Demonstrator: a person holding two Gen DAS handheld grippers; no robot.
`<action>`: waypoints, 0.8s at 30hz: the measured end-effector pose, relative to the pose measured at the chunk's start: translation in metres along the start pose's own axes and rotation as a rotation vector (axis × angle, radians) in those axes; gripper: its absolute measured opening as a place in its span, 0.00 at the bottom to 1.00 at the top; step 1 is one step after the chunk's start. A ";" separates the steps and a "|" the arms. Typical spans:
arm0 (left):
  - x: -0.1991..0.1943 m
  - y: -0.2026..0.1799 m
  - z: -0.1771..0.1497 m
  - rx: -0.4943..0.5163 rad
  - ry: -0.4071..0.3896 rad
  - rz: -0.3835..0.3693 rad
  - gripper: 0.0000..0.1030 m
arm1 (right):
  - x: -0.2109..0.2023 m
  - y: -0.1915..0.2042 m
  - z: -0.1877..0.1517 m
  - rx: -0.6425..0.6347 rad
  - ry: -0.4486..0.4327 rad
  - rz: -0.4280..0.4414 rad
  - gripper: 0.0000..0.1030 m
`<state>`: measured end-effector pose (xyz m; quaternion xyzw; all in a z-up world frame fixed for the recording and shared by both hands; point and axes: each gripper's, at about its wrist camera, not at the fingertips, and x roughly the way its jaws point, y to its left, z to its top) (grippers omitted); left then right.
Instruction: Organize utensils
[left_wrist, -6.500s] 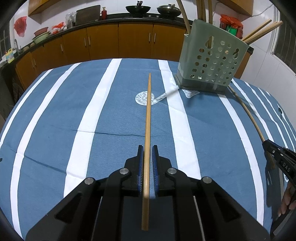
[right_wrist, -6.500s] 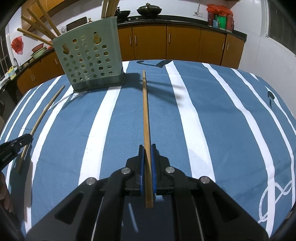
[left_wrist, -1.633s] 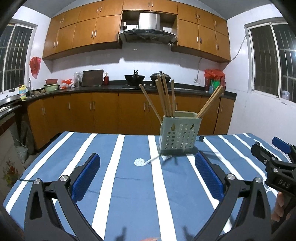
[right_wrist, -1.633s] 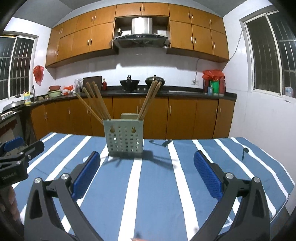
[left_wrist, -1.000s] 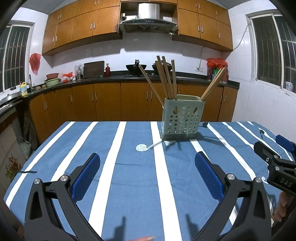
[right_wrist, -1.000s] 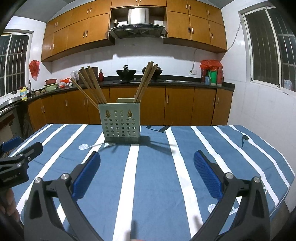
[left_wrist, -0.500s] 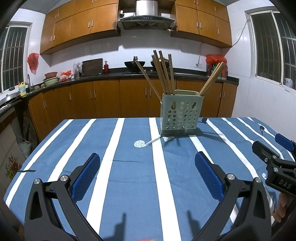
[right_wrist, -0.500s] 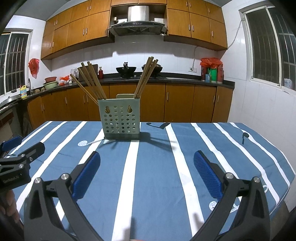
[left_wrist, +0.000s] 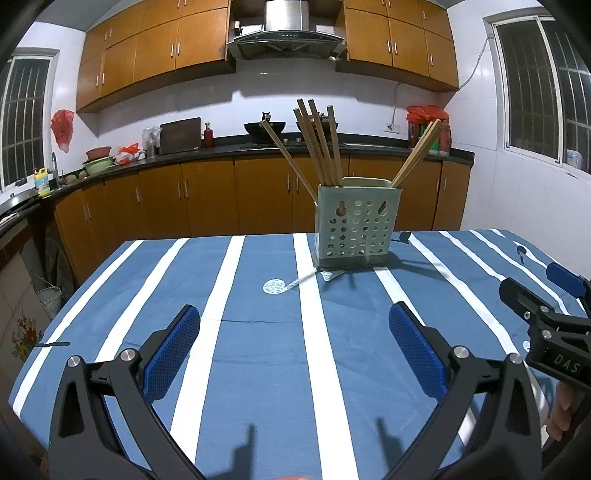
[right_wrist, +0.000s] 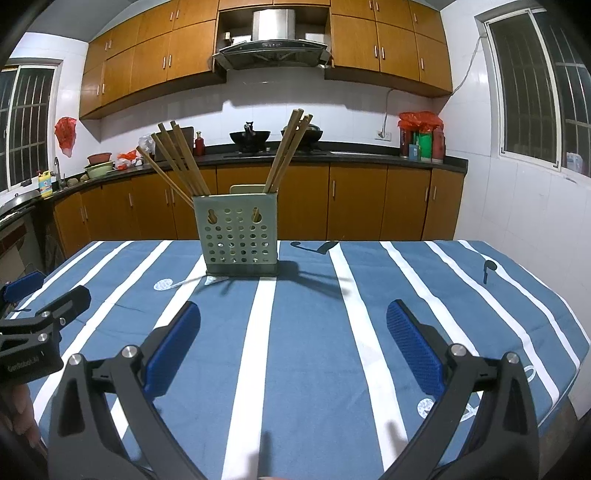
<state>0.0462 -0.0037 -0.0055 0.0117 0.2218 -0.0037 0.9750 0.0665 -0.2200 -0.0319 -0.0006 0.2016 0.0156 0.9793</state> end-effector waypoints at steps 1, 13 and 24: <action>0.000 0.000 0.000 0.000 0.001 0.000 0.98 | 0.000 0.000 0.000 0.001 0.001 0.000 0.96; 0.001 0.000 -0.001 -0.002 0.004 0.000 0.98 | 0.002 0.001 -0.002 0.006 0.008 -0.001 0.96; 0.001 0.000 -0.001 -0.003 0.004 0.001 0.98 | 0.002 0.001 -0.002 0.005 0.008 -0.001 0.96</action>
